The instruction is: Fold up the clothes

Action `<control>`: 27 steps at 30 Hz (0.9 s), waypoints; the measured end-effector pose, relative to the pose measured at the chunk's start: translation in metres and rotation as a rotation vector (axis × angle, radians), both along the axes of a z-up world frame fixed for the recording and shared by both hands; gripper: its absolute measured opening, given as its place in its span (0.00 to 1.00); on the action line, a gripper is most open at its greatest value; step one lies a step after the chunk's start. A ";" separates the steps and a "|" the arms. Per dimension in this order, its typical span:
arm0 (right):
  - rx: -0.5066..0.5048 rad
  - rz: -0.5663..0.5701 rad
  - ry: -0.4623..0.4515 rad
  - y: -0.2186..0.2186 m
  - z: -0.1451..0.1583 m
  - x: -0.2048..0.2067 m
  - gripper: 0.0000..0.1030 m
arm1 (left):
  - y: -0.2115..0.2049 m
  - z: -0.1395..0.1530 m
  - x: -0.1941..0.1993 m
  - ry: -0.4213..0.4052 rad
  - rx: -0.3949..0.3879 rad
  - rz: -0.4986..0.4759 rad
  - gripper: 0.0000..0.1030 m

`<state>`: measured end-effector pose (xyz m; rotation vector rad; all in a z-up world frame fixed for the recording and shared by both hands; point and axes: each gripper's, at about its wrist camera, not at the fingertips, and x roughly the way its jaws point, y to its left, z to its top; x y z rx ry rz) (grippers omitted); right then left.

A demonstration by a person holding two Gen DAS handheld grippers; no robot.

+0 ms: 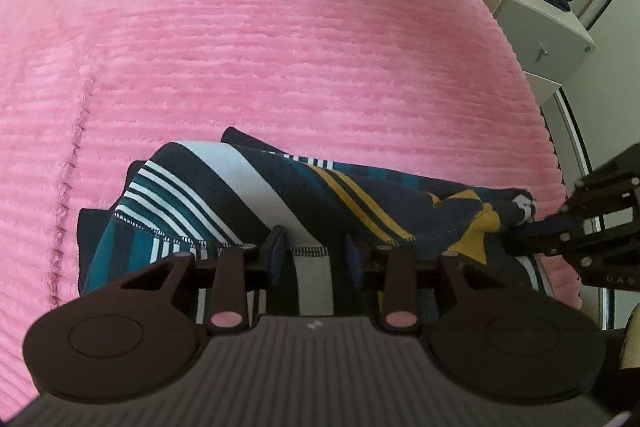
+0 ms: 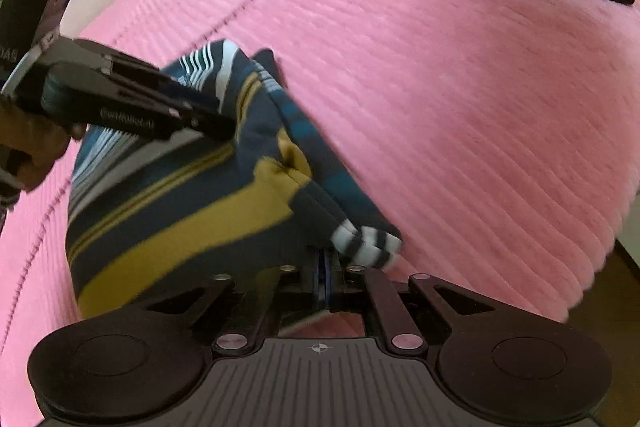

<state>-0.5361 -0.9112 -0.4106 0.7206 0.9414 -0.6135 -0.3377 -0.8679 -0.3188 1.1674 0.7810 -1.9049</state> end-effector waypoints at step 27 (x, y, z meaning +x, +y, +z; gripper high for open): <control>0.115 0.184 -0.013 0.089 0.038 0.054 0.79 | 0.187 0.056 0.086 -0.318 -0.037 -0.047 0.27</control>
